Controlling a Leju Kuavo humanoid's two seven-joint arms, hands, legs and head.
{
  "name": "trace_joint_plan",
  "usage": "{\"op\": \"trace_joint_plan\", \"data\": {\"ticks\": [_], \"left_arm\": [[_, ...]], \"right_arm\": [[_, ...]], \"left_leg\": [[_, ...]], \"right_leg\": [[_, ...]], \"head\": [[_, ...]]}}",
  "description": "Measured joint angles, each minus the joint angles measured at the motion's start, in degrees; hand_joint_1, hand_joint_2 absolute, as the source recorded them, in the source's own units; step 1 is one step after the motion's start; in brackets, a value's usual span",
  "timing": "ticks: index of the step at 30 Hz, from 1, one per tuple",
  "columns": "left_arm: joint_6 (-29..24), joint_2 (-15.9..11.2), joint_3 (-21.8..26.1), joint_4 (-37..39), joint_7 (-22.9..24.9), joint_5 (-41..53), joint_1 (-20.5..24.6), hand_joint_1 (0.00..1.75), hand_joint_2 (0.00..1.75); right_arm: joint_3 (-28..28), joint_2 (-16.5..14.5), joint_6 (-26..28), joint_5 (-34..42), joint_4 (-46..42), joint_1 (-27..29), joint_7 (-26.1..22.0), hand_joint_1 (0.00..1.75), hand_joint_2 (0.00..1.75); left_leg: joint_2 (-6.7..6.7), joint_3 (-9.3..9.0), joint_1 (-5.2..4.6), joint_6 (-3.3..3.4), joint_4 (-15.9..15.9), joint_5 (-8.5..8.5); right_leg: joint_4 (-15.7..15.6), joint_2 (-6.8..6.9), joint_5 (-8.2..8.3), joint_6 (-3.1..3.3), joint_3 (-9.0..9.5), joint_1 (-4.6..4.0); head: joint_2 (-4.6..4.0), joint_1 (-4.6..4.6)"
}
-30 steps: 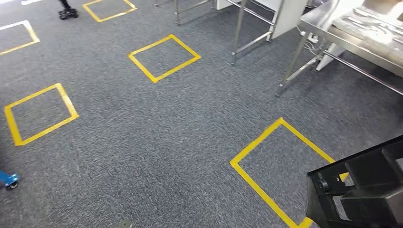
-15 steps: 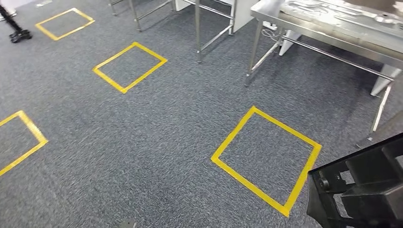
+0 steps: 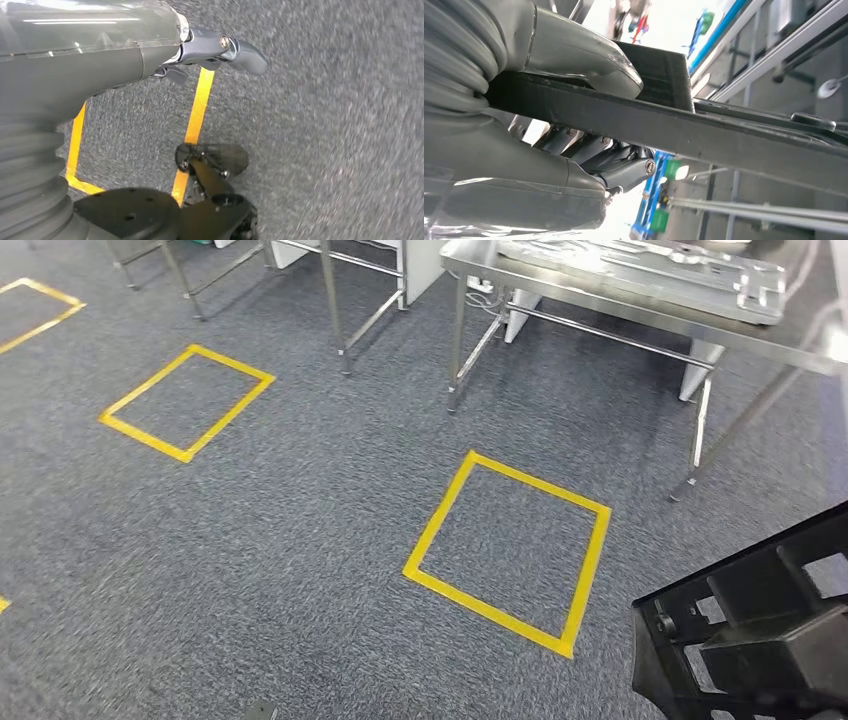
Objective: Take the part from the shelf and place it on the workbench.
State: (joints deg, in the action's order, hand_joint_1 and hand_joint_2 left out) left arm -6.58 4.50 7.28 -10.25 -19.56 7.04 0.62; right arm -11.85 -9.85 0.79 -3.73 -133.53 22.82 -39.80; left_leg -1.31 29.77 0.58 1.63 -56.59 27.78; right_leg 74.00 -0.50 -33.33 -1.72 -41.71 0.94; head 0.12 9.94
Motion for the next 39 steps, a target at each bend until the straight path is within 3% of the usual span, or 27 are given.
{"op": "trace_joint_plan", "data": {"ticks": [1,2,4,6,7,9,11,13,15,16,17,19,21,24,26,29,31,32,34,35,37,39], "left_arm": [[0.0,0.0,0.0,0.0,0.0,0.0,0.0,0.0,1.75],[0.0,0.0,0.0,0.0,0.0,0.0,0.0,0.0,1.75],[0.0,0.0,0.0,0.0,0.0,0.0,0.1,0.0,1.75],[0.0,0.0,0.1,0.0,0.0,0.0,0.2,0.0,1.75],[0.0,0.0,0.1,0.0,0.0,0.0,0.3,0.0,1.75],[0.1,0.0,0.2,0.0,0.0,0.0,0.5,0.0,1.75],[0.2,0.0,0.2,0.0,-0.1,0.0,0.6,0.0,1.75],[0.1,0.0,0.2,-0.1,-0.1,0.0,0.6,0.0,1.75],[0.1,0.0,0.3,0.0,0.0,0.0,0.4,0.0,1.75],[0.1,0.0,0.3,0.0,0.0,0.0,0.3,0.0,1.75],[0.1,0.0,0.3,0.0,0.0,0.0,0.3,0.0,1.75],[0.1,-0.1,0.4,0.0,0.0,0.0,0.2,0.0,1.75],[0.1,-0.1,0.6,0.0,0.0,0.0,0.4,0.0,1.75],[0.4,-0.1,0.8,-0.1,-0.3,0.0,0.8,0.0,1.75],[0.6,0.0,0.9,-0.1,-0.4,-0.1,0.7,0.0,1.75],[1.0,0.0,1.1,-0.1,-0.6,0.0,0.2,0.0,1.75],[1.4,0.0,1.1,0.0,-0.8,0.1,-0.1,0.0,1.75],[1.7,0.0,1.1,0.0,-0.8,0.1,-0.2,0.0,1.75],[2.0,0.0,1.1,0.0,-1.0,0.1,-0.2,0.0,1.75],[2.2,0.0,1.1,0.0,-1.0,0.1,-0.2,0.0,1.75],[2.3,0.0,1.1,0.0,-1.0,0.2,0.0,0.0,1.75],[2.4,0.0,1.1,0.0,-0.8,0.2,0.2,0.0,1.75]], "right_arm": [[0.0,0.0,0.0,0.0,0.2,0.0,0.0,1.75,1.75],[0.0,0.1,0.0,0.0,0.3,0.0,0.0,1.75,1.75],[0.0,0.2,0.0,0.0,0.4,0.0,0.0,1.75,1.75],[0.0,0.3,0.0,0.0,0.4,-0.1,0.0,1.75,1.75],[0.0,0.3,0.0,0.0,0.5,-0.2,0.0,1.75,1.75],[0.0,0.3,-0.1,0.0,0.6,-0.2,0.0,1.75,1.75],[0.1,0.4,-0.2,0.0,0.7,-0.3,0.0,1.75,1.75],[0.3,0.4,-0.2,-0.1,0.9,-0.7,0.0,1.75,1.75],[0.5,0.5,-0.2,-0.1,1.3,-1.0,0.0,1.75,1.75],[0.6,0.5,-0.2,-0.1,1.5,-1.0,0.0,1.75,1.75],[0.7,0.5,-0.1,-0.2,1.7,-1.1,0.2,1.75,1.75],[0.8,0.6,0.6,-1.0,2.0,-1.2,1.0,1.75,1.75],[0.9,0.7,1.8,-2.3,2.4,-1.4,2.8,1.75,1.75],[0.9,0.9,3.5,-3.4,3.0,-1.4,5.6,1.75,1.75],[1.0,1.3,4.6,-4.5,3.4,-1.7,7.5,1.75,1.75],[1.0,2.5,6.6,-6.2,4.2,-3.0,11.6,1.75,1.75],[1.0,3.8,7.2,-6.6,5.1,-4.5,14.4,1.75,1.75],[1.0,4.6,7.3,-6.7,5.6,-5.7,15.5,1.75,1.75],[0.7,6.8,7.0,-6.7,6.9,-8.7,17.5,1.75,1.75],[0.4,7.9,6.6,-6.7,7.8,-10.6,18.3,1.75,1.75],[0.1,10.2,5.4,-6.5,9.8,-14.8,20.0,1.75,1.75],[0.0,12.1,4.5,-6.5,11.9,-18.5,21.5,1.75,1.75]], "left_leg": [[-0.84,-0.08,-0.03,-0.03,0.0,0.12],[-1.63,-0.23,-0.04,-0.14,0.0,0.28],[-2.96,-0.73,-0.18,-0.52,-0.1,0.71],[-4.01,-1.18,-0.51,-1.06,-0.2,1.17],[-4.55,-1.34,-0.65,-1.33,-0.2,1.35],[-5.4,-1.68,-0.65,-1.9,-0.2,1.71],[-3.55,-1.06,-0.49,-2.47,-2.3,3.43],[-0.4,1.94,-0.3,-2.82,-9.0,7.09],[0.69,5.47,-0.21,-2.98,-16.1,9.49],[0.78,6.18,-0.19,-3.0,-17.0,9.01],[0.87,5.84,-0.14,-2.96,-15.6,7.36],[1.48,3.05,-0.02,-2.68,-8.2,2.86],[2.23,0.9,-0.06,-2.13,-2.3,0.93],[2.28,0.35,-0.22,-0.84,-0.7,1.1],[1.97,-0.21,-0.11,-0.12,-0.5,0.98],[1.45,-0.65,-0.12,0.27,-0.5,1.11],[1.03,-1.01,-0.12,0.17,-0.5,1.47],[0.83,-1.37,-0.11,0.07,-0.6,1.75],[0.5,-2.37,-0.06,-0.27,-0.5,2.53],[0.33,-2.84,-0.08,-0.5,-0.6,2.9],[-0.04,-3.07,-0.2,-1.11,-0.5,3.46],[-0.27,-3.39,-0.34,-1.81,-0.6,3.58]], "right_leg": [[0.3,0.23,0.49,-0.08,-0.06,0.03],[-1.8,0.57,1.98,-0.07,1.14,0.03],[-10.0,2.95,5.48,0.33,5.74,-0.23],[-15.3,5.02,6.81,1.08,8.58,-0.67],[-15.8,5.18,6.61,1.42,8.74,-0.89],[-15.9,3.66,6.77,1.98,8.61,-0.79],[-16.3,2.32,7.06,2.65,8.68,-0.39],[-16.4,1.0,7.22,3.13,8.68,-0.21],[-16.3,-0.58,7.25,3.28,8.66,-0.26],[-16.3,-1.46,7.24,3.28,8.7,-0.27],[-16.2,-2.36,7.21,3.24,8.77,-0.26],[-16.0,-3.71,7.07,3.06,8.9,-0.25],[-15.7,-4.59,6.78,2.51,8.72,-0.36],[-15.1,-4.84,7.1,1.27,8.54,-0.37],[-13.3,-3.04,6.25,0.67,7.9,-0.38],[-4.4,-0.35,1.88,-0.27,3.16,-0.11],[-0.2,-0.05,1.04,-0.71,0.23,0.16],[-0.9,0.04,2.25,-0.81,0.11,0.29],[-7.3,0.42,6.88,-0.71,2.42,0.43],[-10.5,0.68,8.38,-0.55,3.59,0.31],[-13.9,1.04,9.06,0.41,4.59,-0.11],[-14.4,0.91,8.65,1.55,4.76,-0.29]], "head": [[0.0,0.0],[0.01,0.0],[0.01,0.0],[0.0,0.01],[-0.01,0.02],[0.0,0.02],[0.0,0.03],[0.0,0.05],[0.0,0.05],[0.0,0.05],[0.0,0.04],[0.0,0.04],[0.0,0.04],[0.01,0.04],[0.0,0.04],[0.0,0.04],[0.0,0.04],[0.0,0.04],[-0.01,0.04],[-0.01,0.04],[0.01,0.04],[0.02,0.04]]}}
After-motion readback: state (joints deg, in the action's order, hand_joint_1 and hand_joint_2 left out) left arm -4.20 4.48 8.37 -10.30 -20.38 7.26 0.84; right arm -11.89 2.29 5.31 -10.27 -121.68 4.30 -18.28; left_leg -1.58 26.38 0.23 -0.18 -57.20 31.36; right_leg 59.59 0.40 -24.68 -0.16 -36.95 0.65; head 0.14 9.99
